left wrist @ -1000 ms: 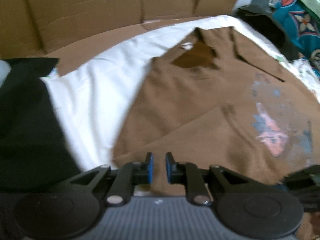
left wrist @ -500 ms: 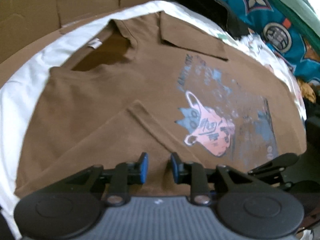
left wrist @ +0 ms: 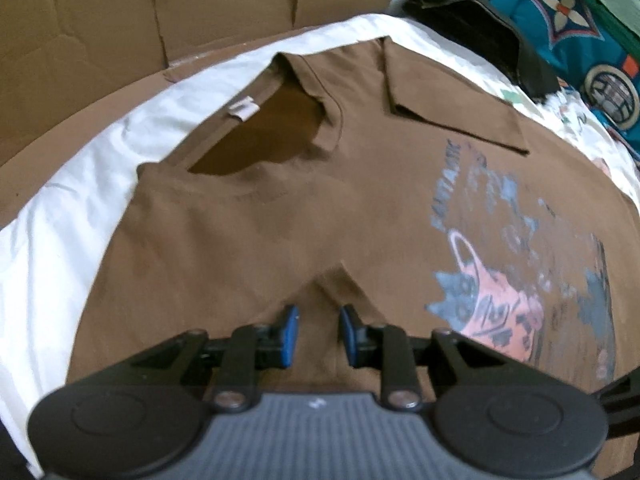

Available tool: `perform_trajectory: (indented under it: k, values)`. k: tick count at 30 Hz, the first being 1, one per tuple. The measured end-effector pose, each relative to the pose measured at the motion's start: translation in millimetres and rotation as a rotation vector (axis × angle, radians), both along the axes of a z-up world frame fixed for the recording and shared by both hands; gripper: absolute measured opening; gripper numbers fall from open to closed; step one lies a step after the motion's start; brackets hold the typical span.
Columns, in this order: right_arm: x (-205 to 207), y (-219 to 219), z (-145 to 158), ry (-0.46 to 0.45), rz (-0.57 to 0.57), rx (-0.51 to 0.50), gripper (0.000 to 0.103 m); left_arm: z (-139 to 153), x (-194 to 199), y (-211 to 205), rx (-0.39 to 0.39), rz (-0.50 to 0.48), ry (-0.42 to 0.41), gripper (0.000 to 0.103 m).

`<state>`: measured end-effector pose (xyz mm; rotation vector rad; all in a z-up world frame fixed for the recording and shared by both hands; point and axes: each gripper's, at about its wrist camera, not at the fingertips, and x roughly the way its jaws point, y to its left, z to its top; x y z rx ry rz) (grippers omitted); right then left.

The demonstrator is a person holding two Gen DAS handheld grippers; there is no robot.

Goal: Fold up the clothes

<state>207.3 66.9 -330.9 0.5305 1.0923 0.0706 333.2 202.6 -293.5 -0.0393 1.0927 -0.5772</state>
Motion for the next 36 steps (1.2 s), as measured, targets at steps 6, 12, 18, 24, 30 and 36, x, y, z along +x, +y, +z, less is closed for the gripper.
perform_trajectory:
  k: [6, 12, 18, 24, 30, 36]
  values:
    - [-1, -42, 14, 0.023, 0.092, -0.001, 0.030, 18, -1, 2, 0.028, 0.053, 0.020, 0.043]
    - [-10, -97, 51, 0.007, 0.182, -0.016, 0.044, 43, -2, 7, 0.065, 0.110, 0.070, 0.058]
    - [-20, -150, 89, -0.116, 0.149, 0.006, 0.052, 78, 9, 15, 0.094, 0.164, 0.092, 0.072]
    - [-33, -190, 110, -0.194, 0.063, 0.049, 0.067, 116, 33, 25, 0.072, 0.252, 0.121, 0.074]
    - [-41, -207, 127, -0.269, 0.106, 0.006, 0.074, 151, 61, 22, 0.072, 0.331, 0.140, 0.075]
    - [-48, -227, 126, -0.272, 0.114, -0.020, 0.074, 180, 72, 10, 0.091, 0.354, 0.130, 0.075]
